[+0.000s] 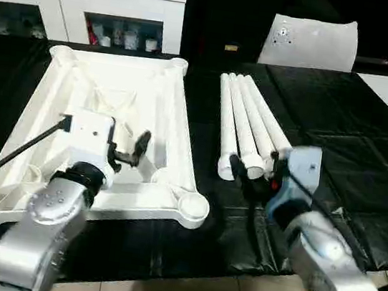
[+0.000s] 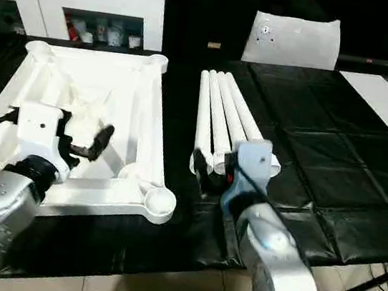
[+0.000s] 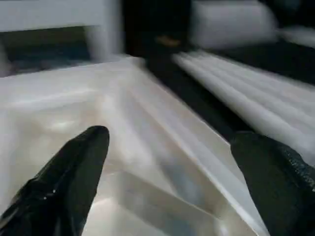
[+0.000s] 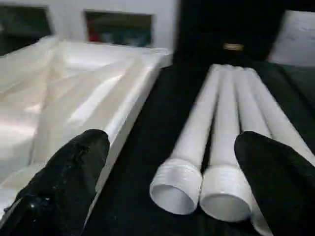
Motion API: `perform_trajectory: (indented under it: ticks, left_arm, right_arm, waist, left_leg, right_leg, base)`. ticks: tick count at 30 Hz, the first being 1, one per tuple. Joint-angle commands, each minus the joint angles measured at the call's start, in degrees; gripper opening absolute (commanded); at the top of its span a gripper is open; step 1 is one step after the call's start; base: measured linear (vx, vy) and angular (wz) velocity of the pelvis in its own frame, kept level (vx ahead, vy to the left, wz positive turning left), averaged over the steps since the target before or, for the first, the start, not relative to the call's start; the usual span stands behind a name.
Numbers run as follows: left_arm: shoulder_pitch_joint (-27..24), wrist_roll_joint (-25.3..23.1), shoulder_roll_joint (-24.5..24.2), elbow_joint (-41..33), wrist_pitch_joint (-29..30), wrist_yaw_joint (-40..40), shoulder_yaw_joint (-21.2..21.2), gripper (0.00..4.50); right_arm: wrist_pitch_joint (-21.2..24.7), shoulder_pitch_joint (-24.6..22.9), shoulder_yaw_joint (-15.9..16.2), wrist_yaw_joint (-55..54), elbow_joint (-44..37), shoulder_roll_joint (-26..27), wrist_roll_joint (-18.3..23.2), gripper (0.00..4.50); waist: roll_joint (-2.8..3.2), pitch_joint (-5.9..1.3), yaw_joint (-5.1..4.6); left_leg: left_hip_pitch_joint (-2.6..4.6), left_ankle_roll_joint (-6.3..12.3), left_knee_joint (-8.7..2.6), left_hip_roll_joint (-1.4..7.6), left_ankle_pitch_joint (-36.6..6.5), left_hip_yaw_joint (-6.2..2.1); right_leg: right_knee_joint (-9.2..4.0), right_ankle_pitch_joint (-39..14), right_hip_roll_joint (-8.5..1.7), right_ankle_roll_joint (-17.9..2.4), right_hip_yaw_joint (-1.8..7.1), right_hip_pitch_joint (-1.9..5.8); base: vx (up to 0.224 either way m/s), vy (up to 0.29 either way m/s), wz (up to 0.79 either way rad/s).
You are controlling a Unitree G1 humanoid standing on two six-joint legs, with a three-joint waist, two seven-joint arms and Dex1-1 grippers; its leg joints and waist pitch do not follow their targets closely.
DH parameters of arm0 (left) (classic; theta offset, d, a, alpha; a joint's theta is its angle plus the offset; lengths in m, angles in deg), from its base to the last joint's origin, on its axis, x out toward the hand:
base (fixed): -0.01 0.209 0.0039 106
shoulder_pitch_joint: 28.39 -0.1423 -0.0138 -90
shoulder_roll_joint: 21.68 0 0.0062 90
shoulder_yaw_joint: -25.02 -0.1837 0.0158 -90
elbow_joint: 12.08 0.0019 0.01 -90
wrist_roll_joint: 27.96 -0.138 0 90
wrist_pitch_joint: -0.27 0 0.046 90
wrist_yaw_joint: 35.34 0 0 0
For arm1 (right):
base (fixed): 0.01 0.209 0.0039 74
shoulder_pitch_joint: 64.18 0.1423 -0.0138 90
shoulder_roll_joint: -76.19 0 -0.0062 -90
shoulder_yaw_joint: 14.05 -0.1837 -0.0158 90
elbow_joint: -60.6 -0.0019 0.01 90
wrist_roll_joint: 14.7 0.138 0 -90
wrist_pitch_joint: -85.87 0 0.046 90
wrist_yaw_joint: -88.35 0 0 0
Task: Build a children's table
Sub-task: Move to table, then move table base
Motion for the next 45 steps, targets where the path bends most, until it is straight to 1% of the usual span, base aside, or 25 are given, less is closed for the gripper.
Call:
perform_trajectory:
  ticks: [1,2,3,4,5,6,9,10,11,14,16,18,20,21,22,24,25,26,27,30,33,34,36,37,45]
  left_arm:
    - [0.41,0.35,-1.71,1.32,-2.10,-6.20,-3.45,4.42]
    - [0.37,0.57,-2.29,1.42,-2.79,-7.60,-3.90,4.42]
    - [0.17,1.36,-3.36,1.31,-3.28,-10.09,-4.55,4.42]
    - [-0.07,2.48,-5.23,1.04,-3.79,-13.86,-5.66,4.42]
    - [-0.14,3.19,-6.41,0.88,-4.00,-16.16,-6.29,4.42]
    - [-0.16,3.60,-7.10,0.79,-4.09,-17.49,-6.65,4.42]
    - [0.23,5.59,-10.05,0.77,-3.51,-22.01,-7.38,4.42]
    - [0.32,7.53,-12.84,0.74,-2.16,-26.44,-7.95,4.27]
    - [0.29,8.06,-14.00,0.80,-1.77,-28.22,-8.25,4.16]
    - [0.19,8.96,-16.77,1.32,-1.16,-32.48,-9.17,4.05]
    - [0.69,7.90,-18.61,2.03,-1.31,-34.20,-10.57,3.77]
    - [1.31,6.79,-19.70,2.79,-1.19,-35.15,-11.92,3.63]
    - [2.01,5.37,-20.63,3.83,-1.60,-35.64,-13.51,3.51]
    - [3.01,2.61,-21.37,6.11,-3.06,-35.53,-15.61,3.31]
    - [3.32,1.80,-21.39,6.92,-3.16,-35.35,-16.04,3.31]
    - [3.54,1.27,-21.29,7.57,-2.91,-35.06,-16.22,3.17]
    - [3.95,0.82,-21.30,8.23,-3.15,-34.97,-16.49,3.05]
    - [4.27,0.38,-21.22,8.73,-3.56,-34.86,-16.72,2.94]
    - [4.74,-0.14,-20.87,9.63,-4.23,-34.62,-16.88,2.85]
    - [6.39,-0.98,-19.85,12.31,-5.93,-34.60,-17.41,2.61]
    - [7.13,-1.65,-19.34,13.64,-7.02,-35.01,-17.74,2.41]
    - [7.29,-1.72,-19.21,13.94,-7.18,-35.20,-17.86,2.24]
    - [7.76,-1.71,-19.01,14.48,-7.20,-35.91,-18.30,2.08]
    - [8.01,-1.59,-18.99,14.76,-7.27,-36.73,-18.68,2.00]
    - [7.85,-1.62,-19.77,14.91,-6.84,-39.15,-20.08,1.30]
  right_arm:
    - [-0.40,0.20,0.37,3.95,1.29,-2.21,0.93,4.50]
    - [-0.51,0.18,0.58,5.23,1.28,-3.07,1.26,4.50]
    - [-0.61,-0.13,0.64,7.45,0.60,-4.59,2.11,4.50]
    - [0.40,-0.68,-0.25,10.18,-0.57,-6.25,4.05,4.50]
    - [0.20,-1.15,-0.50,12.37,-1.38,-7.81,4.86,4.50]
    - [-0.01,-1.44,-0.61,13.72,-1.86,-8.78,5.28,4.50]
    - [0.25,-2.81,-1.27,18.28,-3.14,-12.65,7.33,4.50]
    - [0.58,-4.43,-1.69,22.48,-4.34,-15.81,9.79,4.50]
    - [0.24,-5.12,-1.68,24.29,-4.78,-17.21,10.35,4.50]
    - [0.23,-6.53,-1.83,27.12,-5.59,-19.75,11.21,4.50]
    - [0.46,-6.97,-2.18,28.11,-5.87,-20.64,11.94,4.50]
    - [0.64,-7.36,-2.25,29.08,-6.36,-21.52,12.44,4.50]
    - [0.66,-7.99,-2.22,30.14,-6.87,-22.76,13.35,4.50]
    - [0.34,-8.87,-1.63,30.53,-7.42,-23.99,13.36,4.50]
    - [0.20,-9.18,-1.36,30.65,-7.55,-24.25,13.07,4.50]
    - [0.17,-9.54,-1.04,30.89,-7.68,-24.56,12.72,4.50]
    - [0.67,-9.82,-0.82,31.62,-7.76,-25.04,13.36,4.50]
    - [0.90,-10.07,-0.72,32.06,-7.86,-25.36,13.71,4.50]
    - [1.09,-10.37,-0.69,32.34,-8.01,-25.39,14.05,4.50]
    - [1.07,-11.11,-0.41,32.16,-8.36,-26.01,14.06,4.50]
    - [1.05,-11.35,-0.26,31.67,-8.37,-26.27,13.87,4.50]
    - [1.09,-11.48,-0.33,31.68,-8.51,-26.28,13.91,4.50]
    - [1.11,-11.86,-0.54,31.75,-8.98,-26.46,14.06,4.50]
    - [1.08,-12.14,-0.67,31.80,-9.23,-26.57,14.10,4.50]
    - [0.97,-13.16,-0.88,31.87,-9.64,-27.43,14.78,4.50]
  waist:
    - [0.90,-2.42,0.31]
    - [1.01,-2.62,0.50]
    - [1.21,-3.03,0.67]
    - [1.27,-3.25,0.81]
    - [1.69,-3.34,1.13]
    - [1.58,-3.36,1.17]
    - [1.62,-3.46,1.41]
    - [1.70,-3.38,1.56]
    - [1.93,-3.33,1.80]
    - [1.72,-2.81,1.83]
    - [1.54,-2.40,1.90]
    - [1.99,-2.26,2.01]
    - [1.93,-2.21,2.06]
    - [2.11,-2.02,2.24]
    - [2.01,-1.90,2.19]
    - [2.08,-2.36,2.18]
    - [2.11,-2.61,2.32]
    - [2.30,-2.76,2.44]
    - [2.89,-2.91,2.58]
    - [2.72,-3.19,2.49]
    - [3.12,-3.28,2.53]
    - [3.47,-3.31,2.60]
    - [3.40,-3.36,2.49]
    - [3.67,-3.38,2.46]
    - [3.97,-3.34,2.39]
  left_leg:
    - [0.97,-1.31,-4.85,4.26,-20.15,-1.92]
    - [0.81,-0.81,-4.85,4.41,-18.03,-1.44]
    - [0.57,-0.23,-4.86,4.61,-14.66,-1.30]
    - [0.52,0.15,-4.80,4.76,-12.80,-1.22]
    - [0.75,0.72,-4.56,4.93,-10.88,-1.08]
    - [0.73,1.10,-4.52,4.95,-9.59,-0.94]
    - [0.88,2.28,-4.12,4.82,-7.49,-0.48]
    - [1.00,2.55,-4.11,4.83,-8.33,-0.46]
    - [1.12,2.57,-4.11,4.92,-9.03,-0.51]
    - [1.39,2.51,-4.35,4.91,-12.88,-0.26]
    - [1.64,2.04,-4.47,4.73,-15.32,-0.02]
    - [2.03,1.46,-4.47,4.74,-17.16,0.01]
    - [2.50,0.94,-4.49,4.74,-19.03,0.07]
    - [2.68,0.82,-4.52,4.67,-20.30,0.04]
    - [2.94,0.62,-4.53,4.62,-21.32,0.12]
    - [2.27,0.51,-4.74,4.60,-20.14,-0.07]
    - [2.27,0.64,-4.76,4.73,-19.52,-0.13]
    - [2.20,1.09,-4.77,4.94,-18.31,-0.08]
    - [2.13,1.34,-4.63,4.89,-17.60,-0.08]
    - [1.67,2.36,-4.44,4.86,-14.78,0.10]
    - [1.54,3.00,-4.18,4.69,-13.59,0.23]
    - [1.58,3.11,-4.06,4.64,-13.55,0.26]
    - [1.57,3.16,-4.15,4.75,-13.71,0.19]
    - [1.62,3.20,-4.13,4.68,-13.72,0.21]
    - [1.76,3.09,-4.13,4.66,-15.34,0.24]
  right_leg:
    - [-5.88,-20.73,-8.26,-2.35,4.56,0.41]
    - [-5.50,-17.89,-8.28,-3.27,4.52,0.63]
    - [-4.87,-12.82,-8.40,-4.69,4.38,1.21]
    - [-4.60,-9.69,-8.40,-5.21,4.32,1.42]
    - [-4.20,-4.77,-8.37,-6.07,4.29,1.27]
    - [-3.78,-1.24,-8.35,-6.75,4.27,1.62]
    - [-3.51,2.38,-8.60,-8.23,4.17,1.88]
    - [-3.74,0.66,-8.76,-8.34,4.14,2.01]
    - [-3.85,-0.63,-8.74,-8.02,4.16,1.99]
    - [-4.70,-9.09,-8.85,-7.89,4.27,1.61]
    - [-5.24,-16.80,-8.78,-7.09,4.33,1.28]
    - [-5.61,-21.26,-8.84,-6.33,4.41,0.92]
    - [-5.99,-24.47,-8.83,-5.36,4.45,0.57]
    - [-6.40,-26.78,-8.90,-4.49,4.47,0.38]
    - [-6.68,-28.45,-8.83,-3.91,4.45,0.14]
    - [-6.29,-27.47,-8.95,-3.44,4.20,0.70]
    - [-6.09,-25.98,-8.94,-3.61,4.14,0.72]
    - [-5.87,-22.55,-8.86,-4.23,4.24,0.64]
    - [-5.52,-20.12,-8.92,-5.09,4.26,0.74]
    - [-5.20,-14.56,-8.88,-6.39,4.20,1.14]
    - [-5.23,-14.95,-8.96,-6.48,4.17,1.33]
    - [-5.32,-15.87,-8.99,-6.31,4.14,1.24]
    - [-5.37,-16.53,-8.86,-6.01,4.09,1.26]
    - [-5.40,-16.53,-8.78,-5.97,4.07,1.18]
    - [-5.82,-20.66,-8.83,-5.17,4.08,0.90]
  base:
    - [0.000,0.000,0.00]
    - [0.000,0.000,0.00]
    - [0.000,0.000,0.00]
    - [0.000,0.000,0.00]
    - [0.051,0.024,-0.02]
    - [0.052,0.012,-0.01]
    - [0.017,0.004,0.00]
    - [0.000,0.000,0.00]
    - [0.000,0.000,0.00]
    - [0.000,0.000,0.00]
    - [0.000,0.000,0.00]
    - [0.000,0.000,0.00]
    - [0.000,0.000,0.00]
    - [0.000,0.000,0.00]
    - [0.000,0.000,0.00]
    - [0.000,0.000,0.00]
    - [0.000,0.000,0.00]
    - [0.000,0.000,0.00]
    - [0.000,0.000,0.00]
    - [0.000,0.000,0.00]
    - [0.000,0.000,0.00]
    - [0.000,0.000,0.00]
    - [0.000,0.000,0.00]
    - [0.000,0.000,0.00]
    - [0.000,0.000,0.00]
